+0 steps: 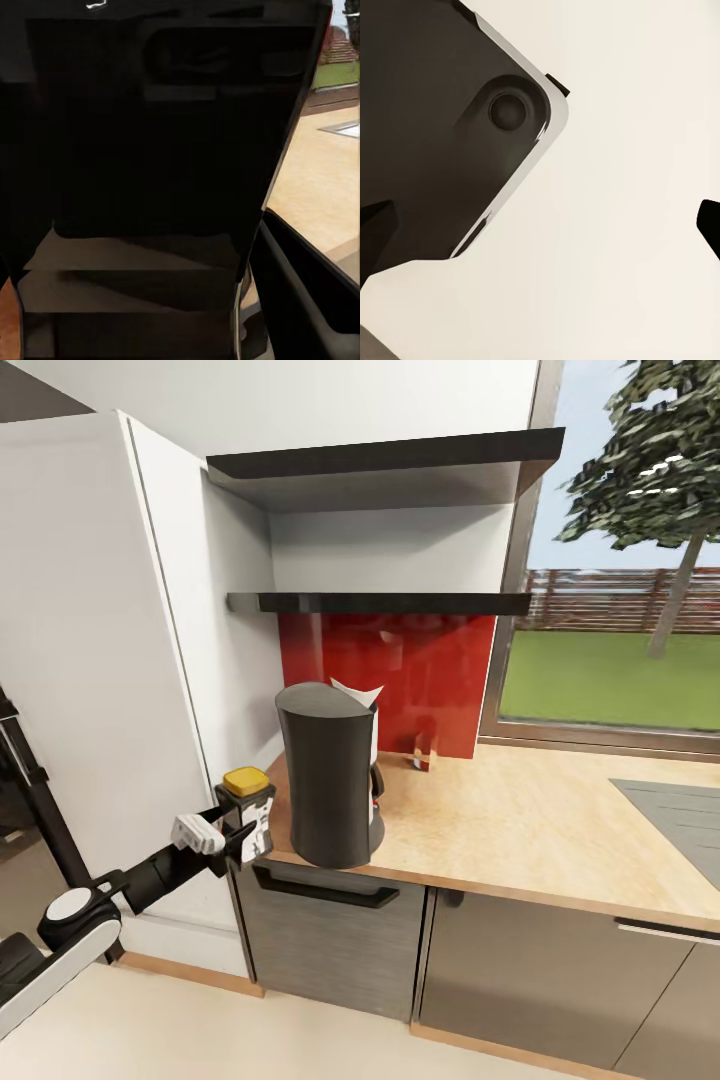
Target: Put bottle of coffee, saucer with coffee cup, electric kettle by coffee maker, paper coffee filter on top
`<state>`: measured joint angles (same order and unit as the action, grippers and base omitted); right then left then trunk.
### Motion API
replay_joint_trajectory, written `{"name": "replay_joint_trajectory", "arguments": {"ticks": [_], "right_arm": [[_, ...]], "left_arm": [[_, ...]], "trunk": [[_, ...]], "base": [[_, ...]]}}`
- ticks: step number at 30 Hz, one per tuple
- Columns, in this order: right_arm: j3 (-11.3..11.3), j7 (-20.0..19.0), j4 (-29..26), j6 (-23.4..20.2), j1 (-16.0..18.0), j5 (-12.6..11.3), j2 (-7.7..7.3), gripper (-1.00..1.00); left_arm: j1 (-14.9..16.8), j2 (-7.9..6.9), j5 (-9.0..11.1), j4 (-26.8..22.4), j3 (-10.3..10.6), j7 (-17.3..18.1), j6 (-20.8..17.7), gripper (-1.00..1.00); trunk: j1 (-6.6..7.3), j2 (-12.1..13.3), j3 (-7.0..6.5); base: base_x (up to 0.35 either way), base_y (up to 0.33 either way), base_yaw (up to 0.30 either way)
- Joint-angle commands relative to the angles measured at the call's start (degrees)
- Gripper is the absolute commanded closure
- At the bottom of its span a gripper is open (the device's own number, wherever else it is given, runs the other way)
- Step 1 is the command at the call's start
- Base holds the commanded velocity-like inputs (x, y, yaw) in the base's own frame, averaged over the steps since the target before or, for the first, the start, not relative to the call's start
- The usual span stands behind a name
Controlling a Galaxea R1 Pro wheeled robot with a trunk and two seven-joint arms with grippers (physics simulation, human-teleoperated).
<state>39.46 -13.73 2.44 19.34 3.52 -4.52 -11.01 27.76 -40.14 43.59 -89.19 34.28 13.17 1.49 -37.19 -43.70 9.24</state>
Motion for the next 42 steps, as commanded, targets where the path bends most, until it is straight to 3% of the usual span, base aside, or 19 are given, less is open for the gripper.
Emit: {"name": "replay_joint_trajectory", "arguments": {"ticks": [1, 31, 42], "right_arm": [[0.27, -0.33, 0.20, 0.35, 0.08, -0.49, 0.02, -1.00], [0.27, -0.33, 0.13, 0.35, 0.08, -0.49, 0.02, -1.00], [0.27, -0.33, 0.11, 0.36, 0.08, -0.49, 0.02, -1.00]], "left_arm": [[0.10, 0.21, 0.47, 0.04, 0.17, -0.51, 0.18, 1.00], [0.10, 0.85, 0.45, 0.23, 0.17, -1.79, 0.18, 1.00], [0.10, 0.91, 0.45, 0.25, 0.17, -5.32, 0.18, 1.00]], "trunk": [[-0.01, -0.08, 0.09], [-0.01, -0.08, 0.09], [-0.01, -0.08, 0.09]], "base": [[0.000, 0.000, 0.000], [0.025, 0.000, 0.000], [0.002, 0.000, 0.000]]}}
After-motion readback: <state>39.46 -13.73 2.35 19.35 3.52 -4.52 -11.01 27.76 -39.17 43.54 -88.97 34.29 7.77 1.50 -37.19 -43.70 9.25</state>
